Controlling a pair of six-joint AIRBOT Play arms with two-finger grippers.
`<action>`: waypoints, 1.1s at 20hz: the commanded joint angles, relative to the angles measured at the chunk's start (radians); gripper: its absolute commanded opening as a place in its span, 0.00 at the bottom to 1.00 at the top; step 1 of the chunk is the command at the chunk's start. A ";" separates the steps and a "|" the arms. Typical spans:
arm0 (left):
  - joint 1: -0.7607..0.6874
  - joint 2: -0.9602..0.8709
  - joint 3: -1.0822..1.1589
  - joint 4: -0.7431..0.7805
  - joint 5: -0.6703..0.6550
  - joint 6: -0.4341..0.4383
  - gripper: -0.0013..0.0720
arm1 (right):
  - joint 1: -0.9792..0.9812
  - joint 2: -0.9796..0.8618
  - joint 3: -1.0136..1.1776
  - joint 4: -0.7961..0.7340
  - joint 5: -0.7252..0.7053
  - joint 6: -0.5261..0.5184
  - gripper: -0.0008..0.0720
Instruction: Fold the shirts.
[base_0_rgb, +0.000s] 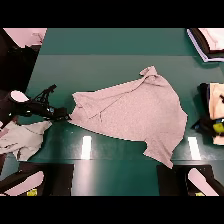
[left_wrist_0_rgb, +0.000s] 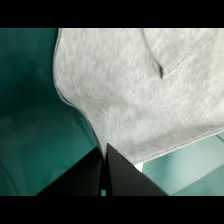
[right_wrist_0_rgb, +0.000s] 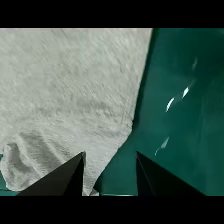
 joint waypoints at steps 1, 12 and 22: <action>0.000 0.005 0.019 -0.019 -0.012 0.001 0.05 | -0.088 0.015 -0.201 0.019 -0.092 -0.002 0.54; 0.000 0.005 0.019 -0.021 -0.020 0.002 0.05 | 0.056 -0.097 -0.260 0.211 -0.270 -0.014 0.40; 0.000 0.006 0.382 -0.298 -0.141 0.001 0.05 | 0.223 0.090 0.302 0.215 -0.359 0.029 0.03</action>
